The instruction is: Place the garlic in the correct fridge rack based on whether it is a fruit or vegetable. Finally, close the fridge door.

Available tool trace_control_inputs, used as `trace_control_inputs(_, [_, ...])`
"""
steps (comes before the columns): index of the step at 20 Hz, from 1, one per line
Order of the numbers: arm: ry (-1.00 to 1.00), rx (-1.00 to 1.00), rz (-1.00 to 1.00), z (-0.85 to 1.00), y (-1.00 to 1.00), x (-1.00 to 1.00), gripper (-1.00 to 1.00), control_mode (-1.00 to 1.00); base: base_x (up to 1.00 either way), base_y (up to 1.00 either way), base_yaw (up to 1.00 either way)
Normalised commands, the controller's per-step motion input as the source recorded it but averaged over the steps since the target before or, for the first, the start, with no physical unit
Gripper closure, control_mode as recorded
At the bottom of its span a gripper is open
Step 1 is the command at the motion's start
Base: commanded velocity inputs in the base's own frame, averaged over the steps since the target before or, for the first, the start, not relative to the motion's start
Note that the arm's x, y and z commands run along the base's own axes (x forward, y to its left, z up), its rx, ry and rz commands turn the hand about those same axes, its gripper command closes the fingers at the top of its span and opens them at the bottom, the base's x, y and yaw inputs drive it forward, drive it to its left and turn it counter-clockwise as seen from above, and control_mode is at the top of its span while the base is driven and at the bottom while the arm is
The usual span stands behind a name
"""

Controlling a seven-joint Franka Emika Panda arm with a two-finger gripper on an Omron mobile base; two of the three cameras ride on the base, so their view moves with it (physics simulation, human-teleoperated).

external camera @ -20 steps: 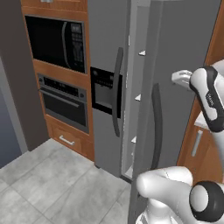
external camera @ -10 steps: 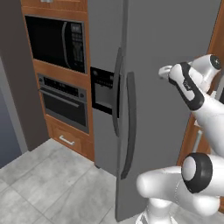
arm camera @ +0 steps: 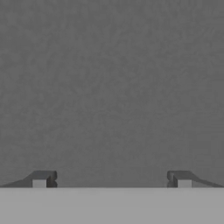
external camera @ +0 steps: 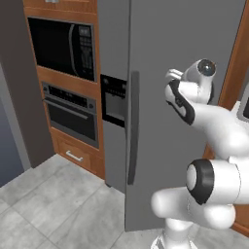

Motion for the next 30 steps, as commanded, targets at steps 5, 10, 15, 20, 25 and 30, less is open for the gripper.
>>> trace_control_inputs(5, [0.0,-0.02,-0.33,0.0,0.03,0.45,-1.0,-1.0,0.0,0.0,0.0])
trace_control_inputs(10, [0.0,0.0,-0.26,0.0,-0.04,0.43,-1.0,-1.0,0.0,0.0,0.0])
trace_control_inputs(15, [0.0,0.0,-0.23,0.0,-0.08,0.46,-1.0,-1.0,0.0,0.0,0.0])
trace_control_inputs(20, [0.0,0.0,-0.19,0.0,-0.27,0.37,-1.0,-1.0,0.0,0.0,0.0])
trace_control_inputs(25, [0.0,0.0,-0.16,0.0,-0.46,0.24,-1.0,-1.0,0.0,0.0,0.0])
trace_control_inputs(30, [0.0,0.0,-0.14,-0.01,-0.53,0.2,-1.0,-1.0,0.0,0.0,0.0])
